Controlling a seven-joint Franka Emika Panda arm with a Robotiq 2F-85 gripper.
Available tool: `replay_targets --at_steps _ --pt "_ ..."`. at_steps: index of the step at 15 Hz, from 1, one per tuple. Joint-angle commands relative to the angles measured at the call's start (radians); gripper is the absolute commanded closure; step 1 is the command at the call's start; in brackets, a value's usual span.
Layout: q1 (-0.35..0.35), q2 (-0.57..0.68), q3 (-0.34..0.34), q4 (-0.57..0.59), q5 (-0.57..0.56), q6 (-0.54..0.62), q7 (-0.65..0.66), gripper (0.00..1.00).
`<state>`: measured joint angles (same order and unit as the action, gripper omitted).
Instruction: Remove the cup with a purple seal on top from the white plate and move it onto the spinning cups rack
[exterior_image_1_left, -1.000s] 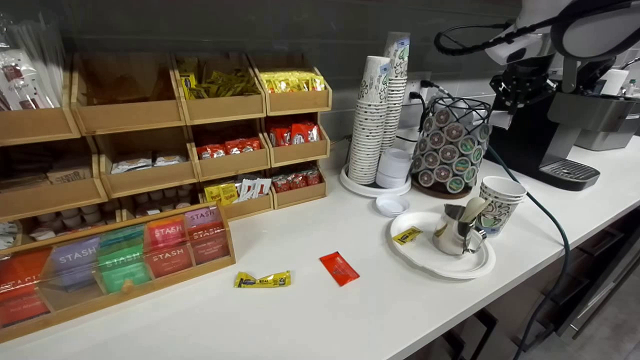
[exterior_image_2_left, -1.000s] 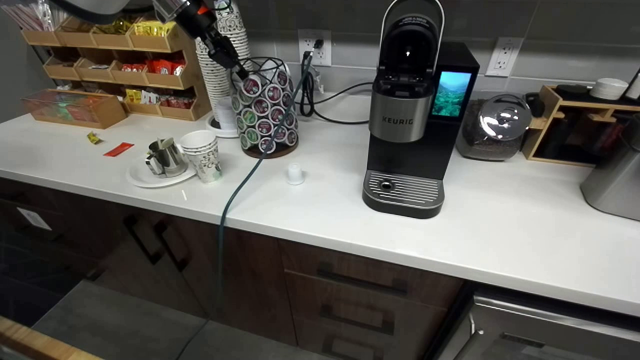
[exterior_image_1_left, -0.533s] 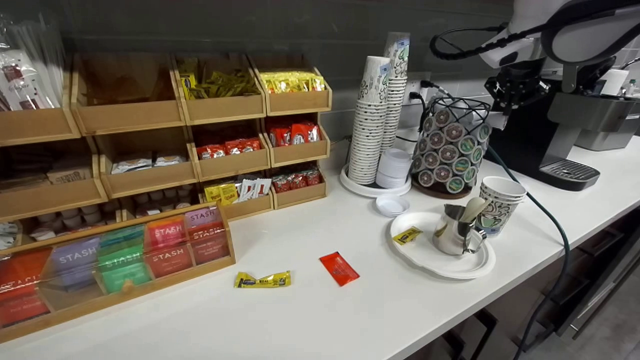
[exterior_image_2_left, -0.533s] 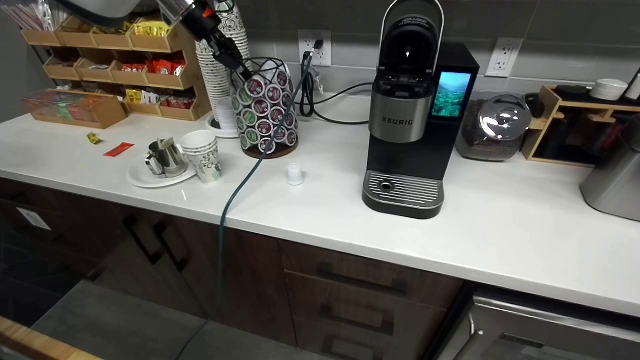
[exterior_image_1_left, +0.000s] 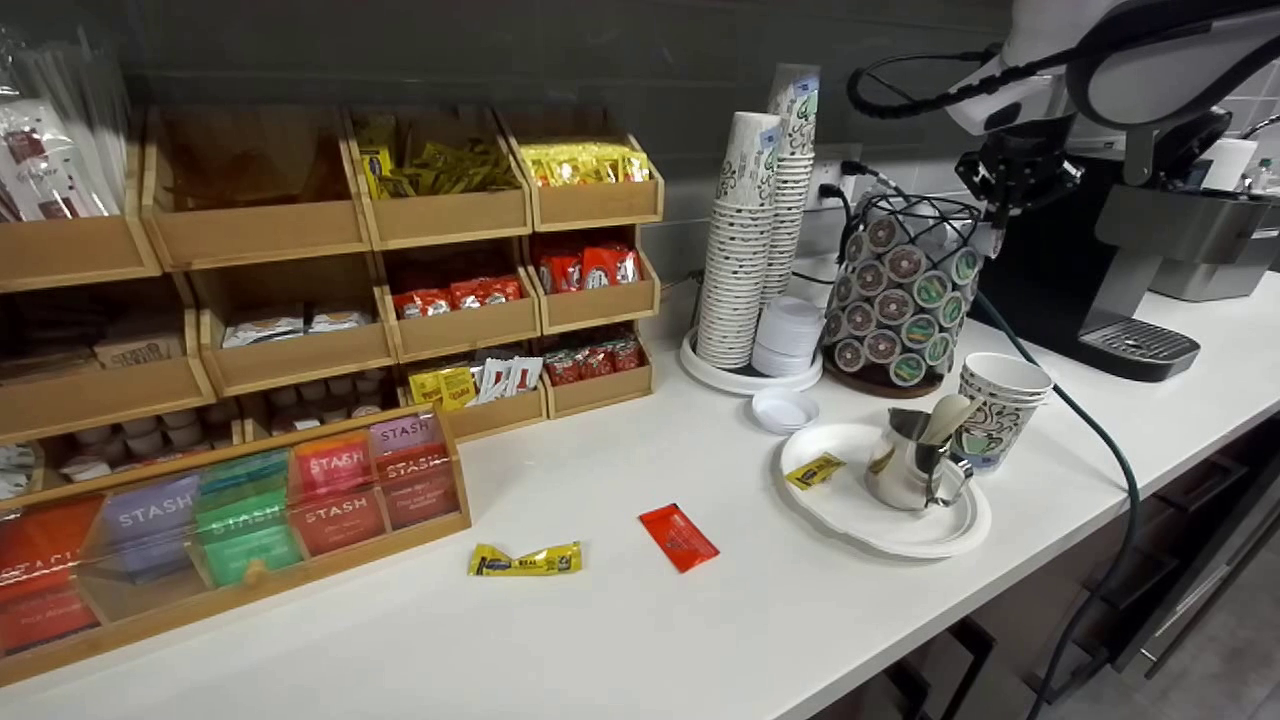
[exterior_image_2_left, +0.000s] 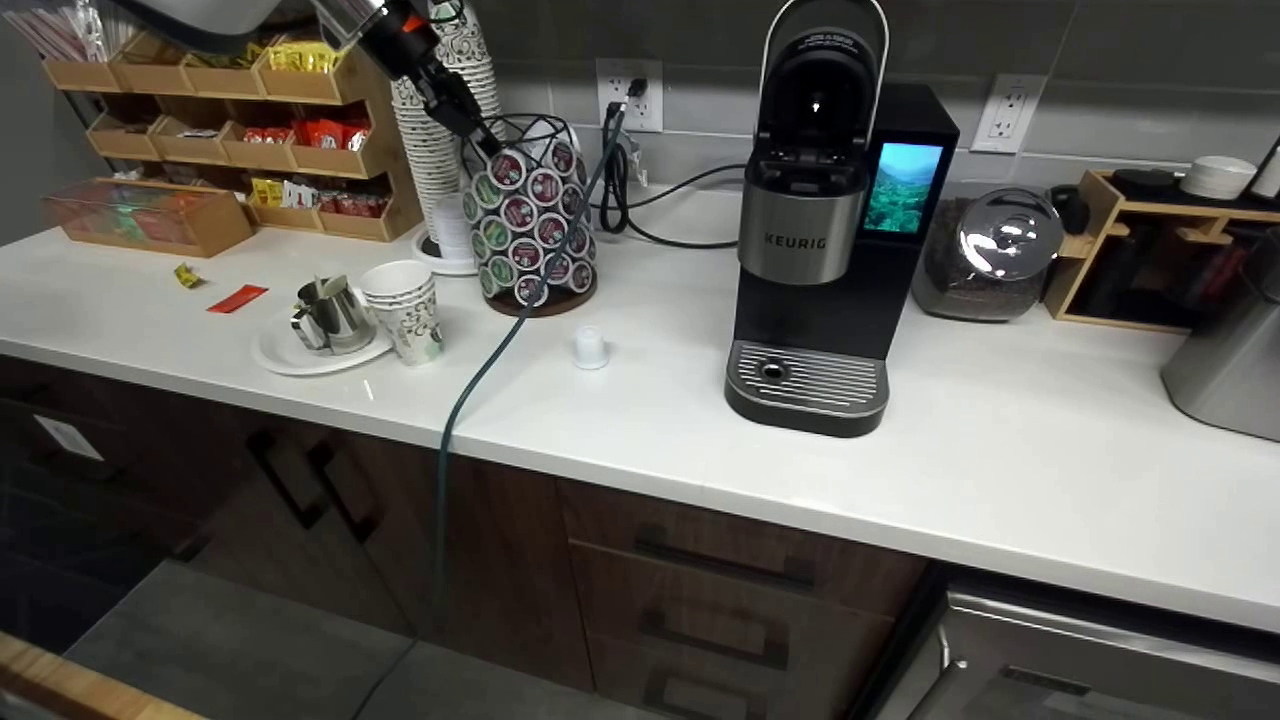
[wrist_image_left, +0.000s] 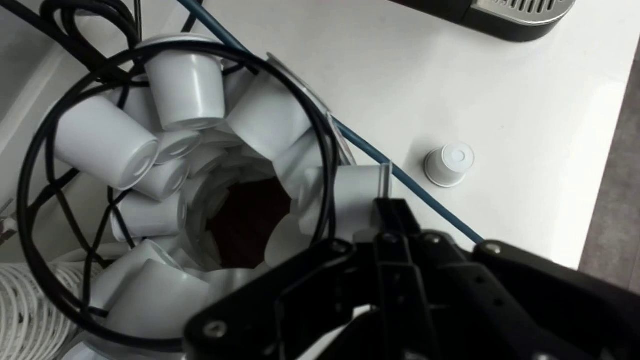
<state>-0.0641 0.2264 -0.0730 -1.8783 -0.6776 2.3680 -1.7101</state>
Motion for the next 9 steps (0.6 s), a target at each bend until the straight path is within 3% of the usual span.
replay_targets --at_steps 1,8,9 --pt "0.007 0.035 0.008 0.038 -0.019 0.000 0.019 1.00" --pt "0.007 0.071 0.007 0.072 -0.022 0.014 0.031 0.99" --pt "0.007 0.068 0.007 0.073 -0.017 0.011 0.032 0.74"
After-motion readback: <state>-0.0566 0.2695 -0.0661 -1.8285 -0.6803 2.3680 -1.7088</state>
